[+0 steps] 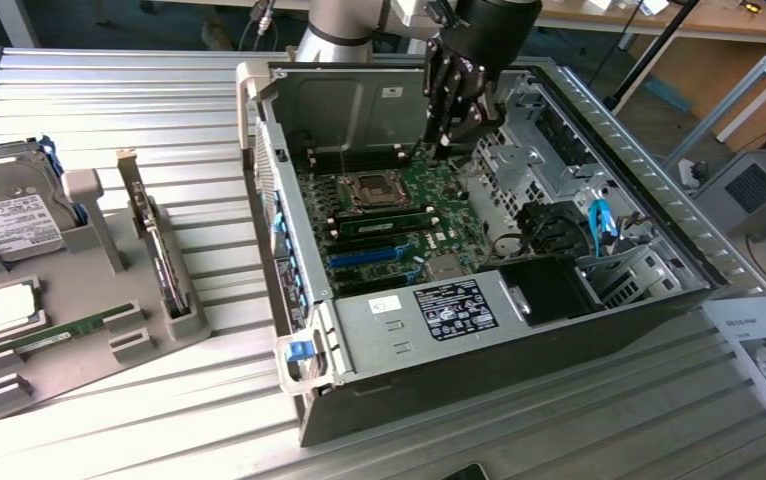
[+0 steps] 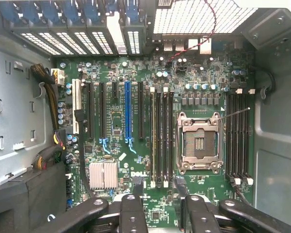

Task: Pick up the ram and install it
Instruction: 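Press down the ram until it locks into place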

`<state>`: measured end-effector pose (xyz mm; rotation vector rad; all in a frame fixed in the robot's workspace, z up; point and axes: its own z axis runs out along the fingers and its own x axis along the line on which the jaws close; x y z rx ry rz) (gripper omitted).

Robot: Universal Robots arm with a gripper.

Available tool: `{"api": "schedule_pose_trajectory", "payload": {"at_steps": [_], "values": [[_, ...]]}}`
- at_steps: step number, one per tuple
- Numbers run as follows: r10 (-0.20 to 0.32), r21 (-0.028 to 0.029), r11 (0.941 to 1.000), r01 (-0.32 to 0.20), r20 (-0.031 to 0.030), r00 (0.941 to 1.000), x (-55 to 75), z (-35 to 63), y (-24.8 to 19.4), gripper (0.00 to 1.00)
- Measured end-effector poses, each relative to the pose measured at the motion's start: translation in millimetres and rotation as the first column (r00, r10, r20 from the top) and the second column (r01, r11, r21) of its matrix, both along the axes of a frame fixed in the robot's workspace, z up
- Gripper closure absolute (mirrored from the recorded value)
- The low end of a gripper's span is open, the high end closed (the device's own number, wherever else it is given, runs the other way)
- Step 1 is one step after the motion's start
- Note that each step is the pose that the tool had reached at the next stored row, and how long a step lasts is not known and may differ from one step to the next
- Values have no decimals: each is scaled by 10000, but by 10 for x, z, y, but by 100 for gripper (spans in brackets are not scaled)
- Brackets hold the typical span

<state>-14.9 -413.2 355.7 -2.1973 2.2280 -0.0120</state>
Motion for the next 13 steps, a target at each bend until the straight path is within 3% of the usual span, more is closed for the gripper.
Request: {"api": "schedule_pose_trajectory", "payload": {"at_steps": [3, 5, 13], "values": [[0, 0, 10000, 0, 0, 10000, 0, 0, 0, 77], [0, 0, 10000, 0, 0, 10000, 0, 0, 0, 89], [0, -1, 10000, 0, 3, 10000, 0, 0, 0, 89]]}}
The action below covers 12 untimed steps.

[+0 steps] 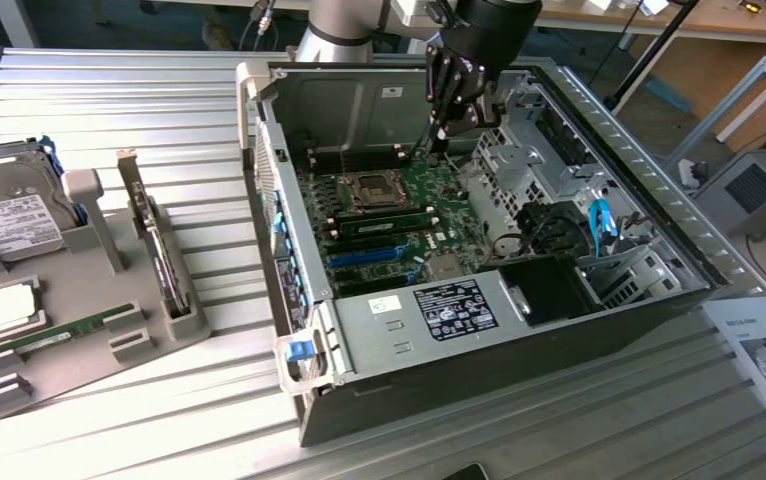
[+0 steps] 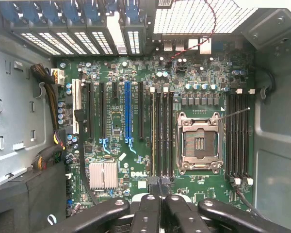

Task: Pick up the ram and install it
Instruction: 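Press down the ram until it locks into place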

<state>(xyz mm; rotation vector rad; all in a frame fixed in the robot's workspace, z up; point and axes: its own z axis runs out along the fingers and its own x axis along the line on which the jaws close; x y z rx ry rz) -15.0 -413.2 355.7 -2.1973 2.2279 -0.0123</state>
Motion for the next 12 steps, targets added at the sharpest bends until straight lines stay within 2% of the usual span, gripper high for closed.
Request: {"api": "schedule_pose_trajectory", "payload": {"at_steps": [6, 9, 12], "values": [[-1, 0, 10000, 1, 3, 10000, 22, 0, 0, 89], [0, -4, 10000, 0, 3, 10000, 153, 0, 0, 89], [-1, -4, 10000, 1, 4, 10000, 213, 0, 1, 89]]}}
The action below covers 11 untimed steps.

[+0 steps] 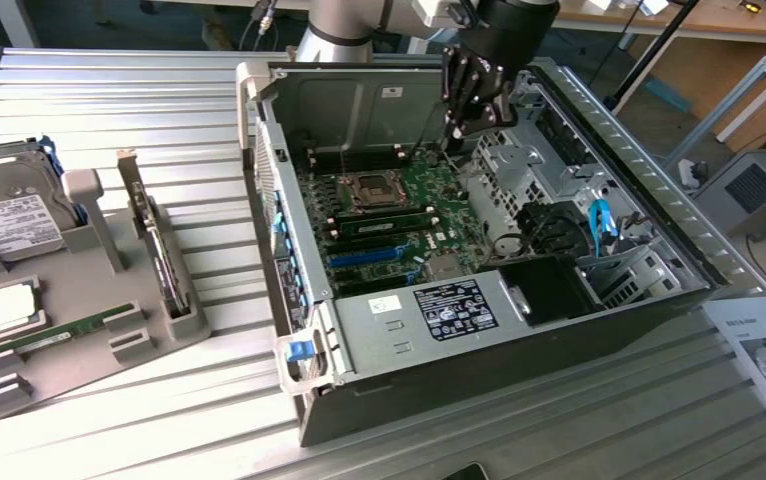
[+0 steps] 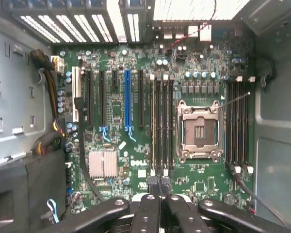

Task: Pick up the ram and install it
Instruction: 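Press down the ram until it locks into place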

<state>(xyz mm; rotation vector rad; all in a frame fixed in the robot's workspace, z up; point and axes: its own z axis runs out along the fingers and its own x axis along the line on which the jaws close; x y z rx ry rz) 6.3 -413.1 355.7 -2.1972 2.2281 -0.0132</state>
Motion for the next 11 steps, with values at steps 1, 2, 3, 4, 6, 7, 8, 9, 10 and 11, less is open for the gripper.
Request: {"api": "schedule_pose_trajectory", "payload": {"at_steps": [1, 2, 3, 4, 6, 7, 8, 9, 10, 11], "values": [[0, -1, 10000, 0, 0, 10000, 17, 0, 0, 89], [1, -1, 10000, -1, 0, 10000, 36, 0, 2, 89], [1, -1, 10000, -1, 0, 10000, 49, 0, 3, 89], [1, -2, 10000, -1, 0, 10000, 59, 0, 3, 89], [0, -1, 10000, 0, 0, 10000, 61, 0, 3, 89], [0, -1, 10000, 0, 0, 10000, 61, 0, 3, 89], [0, -2, 10000, 0, 0, 10000, 61, 0, 3, 89], [0, -1, 10000, 0, 0, 10000, 62, -3, 4, 89], [0, -1, 10000, 0, 0, 10000, 62, -8, 4, 89], [0, -1, 10000, 0, 0, 10000, 62, -25, 4, 89]]}}
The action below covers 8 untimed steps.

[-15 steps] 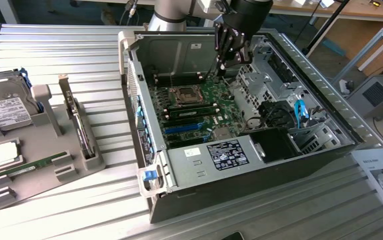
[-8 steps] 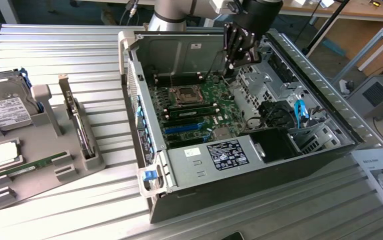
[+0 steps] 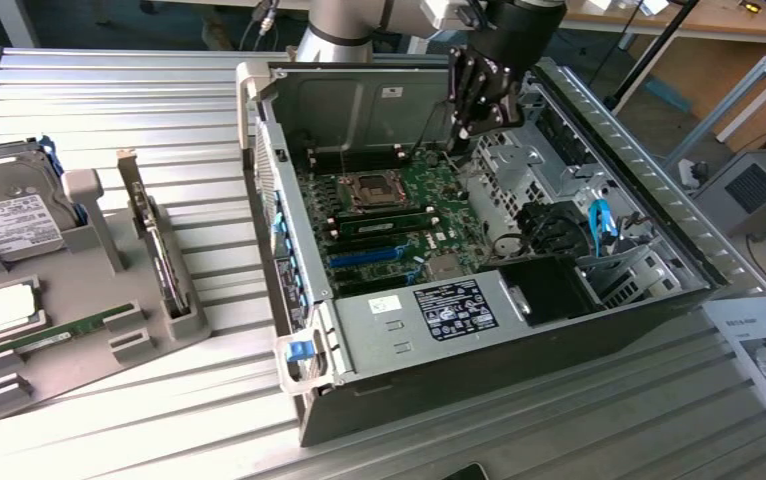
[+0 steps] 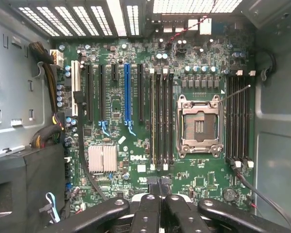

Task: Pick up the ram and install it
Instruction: 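Press down the ram until it locks into place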

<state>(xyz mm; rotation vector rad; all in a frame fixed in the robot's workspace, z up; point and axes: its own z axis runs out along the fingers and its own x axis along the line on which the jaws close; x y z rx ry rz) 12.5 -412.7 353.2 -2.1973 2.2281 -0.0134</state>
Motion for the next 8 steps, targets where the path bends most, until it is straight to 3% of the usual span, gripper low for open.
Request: {"api": "schedule_pose_trajectory", "payload": {"at_steps": [8], "values": [[0, 0, 10000, 0, 0, 10000, 0, -93, 0, 89]]}}
